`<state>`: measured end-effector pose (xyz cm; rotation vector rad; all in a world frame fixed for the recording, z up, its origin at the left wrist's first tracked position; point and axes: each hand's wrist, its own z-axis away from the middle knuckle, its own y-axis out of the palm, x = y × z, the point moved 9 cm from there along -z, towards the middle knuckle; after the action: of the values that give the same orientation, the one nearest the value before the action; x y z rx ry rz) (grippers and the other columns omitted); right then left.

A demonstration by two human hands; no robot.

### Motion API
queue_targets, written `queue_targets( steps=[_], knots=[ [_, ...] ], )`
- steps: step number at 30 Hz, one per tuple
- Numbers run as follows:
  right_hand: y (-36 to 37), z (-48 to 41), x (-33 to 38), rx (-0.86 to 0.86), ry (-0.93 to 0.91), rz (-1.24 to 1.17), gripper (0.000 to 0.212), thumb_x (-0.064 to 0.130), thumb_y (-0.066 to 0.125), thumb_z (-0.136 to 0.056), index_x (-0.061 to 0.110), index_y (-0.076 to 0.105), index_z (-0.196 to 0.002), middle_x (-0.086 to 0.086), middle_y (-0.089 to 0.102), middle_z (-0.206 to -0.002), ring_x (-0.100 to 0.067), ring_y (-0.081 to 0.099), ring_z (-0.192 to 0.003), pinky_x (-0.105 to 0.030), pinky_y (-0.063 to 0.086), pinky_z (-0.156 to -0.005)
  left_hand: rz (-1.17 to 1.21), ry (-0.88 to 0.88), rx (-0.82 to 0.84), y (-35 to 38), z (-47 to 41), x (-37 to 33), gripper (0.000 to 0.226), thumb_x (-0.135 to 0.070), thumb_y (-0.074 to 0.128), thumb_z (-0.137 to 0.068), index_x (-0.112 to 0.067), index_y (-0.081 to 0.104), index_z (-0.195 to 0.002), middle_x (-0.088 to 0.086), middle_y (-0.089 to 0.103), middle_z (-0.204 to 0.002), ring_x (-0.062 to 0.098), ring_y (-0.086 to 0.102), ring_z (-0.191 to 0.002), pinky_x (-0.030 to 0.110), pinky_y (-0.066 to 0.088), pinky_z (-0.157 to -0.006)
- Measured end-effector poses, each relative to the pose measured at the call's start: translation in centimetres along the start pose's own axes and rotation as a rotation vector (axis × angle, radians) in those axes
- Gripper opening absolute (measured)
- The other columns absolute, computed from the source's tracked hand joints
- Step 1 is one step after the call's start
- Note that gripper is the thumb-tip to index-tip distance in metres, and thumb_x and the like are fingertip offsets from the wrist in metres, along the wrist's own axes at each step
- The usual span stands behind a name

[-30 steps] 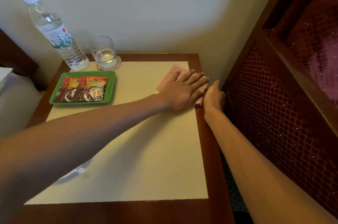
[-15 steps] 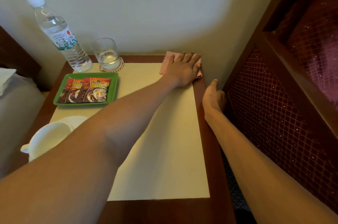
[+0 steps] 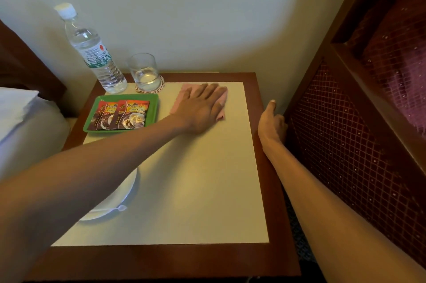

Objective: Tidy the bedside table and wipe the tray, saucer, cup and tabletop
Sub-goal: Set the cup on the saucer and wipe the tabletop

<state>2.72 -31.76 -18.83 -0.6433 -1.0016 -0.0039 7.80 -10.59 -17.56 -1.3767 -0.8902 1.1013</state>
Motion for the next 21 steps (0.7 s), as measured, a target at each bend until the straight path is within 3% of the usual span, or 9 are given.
queue_targets(
  steps=[4, 9, 14, 16, 21],
  knots=[
    [0.1, -0.5, 0.0, -0.007, -0.007, 0.015, 0.07, 0.056, 0.022, -0.103, 0.002, 0.049, -0.138, -0.017, 0.053, -0.137, -0.035, 0.051, -0.123, -0.041, 0.04, -0.098, 0.073, -0.182, -0.067, -1.1, -4.0, 3.9, 0.055, -0.044, 0.015, -0.103, -0.031, 0.015, -0.156, -0.002, 0.014, -0.165, 0.023, 0.008, -0.153, 0.054, 0.007, -0.118],
    [0.2, -0.1, 0.6, 0.006, -0.062, 0.059, 0.068, 0.056, 0.024, -0.103, 0.004, 0.058, -0.13, -0.017, 0.057, -0.132, -0.035, 0.054, -0.118, -0.041, 0.041, -0.096, 0.127, -0.288, -0.089, -0.8, -2.2, 3.7, 0.055, -0.041, 0.016, -0.103, -0.027, 0.017, -0.156, 0.0, 0.013, -0.165, 0.026, 0.006, -0.153, 0.055, 0.005, -0.118],
    [0.5, 0.2, 0.8, 0.023, -0.136, 0.108, 0.066, 0.057, 0.027, -0.102, 0.006, 0.067, -0.116, -0.011, 0.062, -0.113, -0.033, 0.058, -0.109, -0.04, 0.046, -0.094, 0.076, -0.265, -0.202, 0.1, 7.1, -0.2, 0.055, -0.044, 0.02, -0.102, -0.028, 0.024, -0.155, -0.001, 0.024, -0.163, 0.027, 0.017, -0.151, 0.056, 0.014, -0.117],
    [0.7, 0.1, 0.8, 0.03, -0.155, 0.115, 0.067, 0.058, 0.027, -0.101, 0.006, 0.067, -0.115, -0.013, 0.064, -0.116, -0.033, 0.059, -0.107, -0.041, 0.047, -0.094, 0.047, -0.235, -0.226, 0.5, 9.9, -1.2, 0.055, -0.046, 0.022, -0.101, -0.03, 0.026, -0.153, -0.003, 0.027, -0.161, 0.026, 0.02, -0.149, 0.056, 0.018, -0.116],
    [1.0, -0.5, 0.6, 0.023, -0.173, 0.093, 0.063, 0.053, 0.029, -0.103, 0.004, 0.068, -0.115, -0.015, 0.064, -0.115, -0.027, 0.055, -0.095, -0.033, 0.039, -0.08, 0.092, -0.275, -0.209, 0.2, 8.7, 0.0, 0.055, -0.048, 0.024, -0.1, -0.032, 0.027, -0.152, -0.005, 0.027, -0.161, 0.024, 0.018, -0.149, 0.057, 0.012, -0.117]
  ],
)
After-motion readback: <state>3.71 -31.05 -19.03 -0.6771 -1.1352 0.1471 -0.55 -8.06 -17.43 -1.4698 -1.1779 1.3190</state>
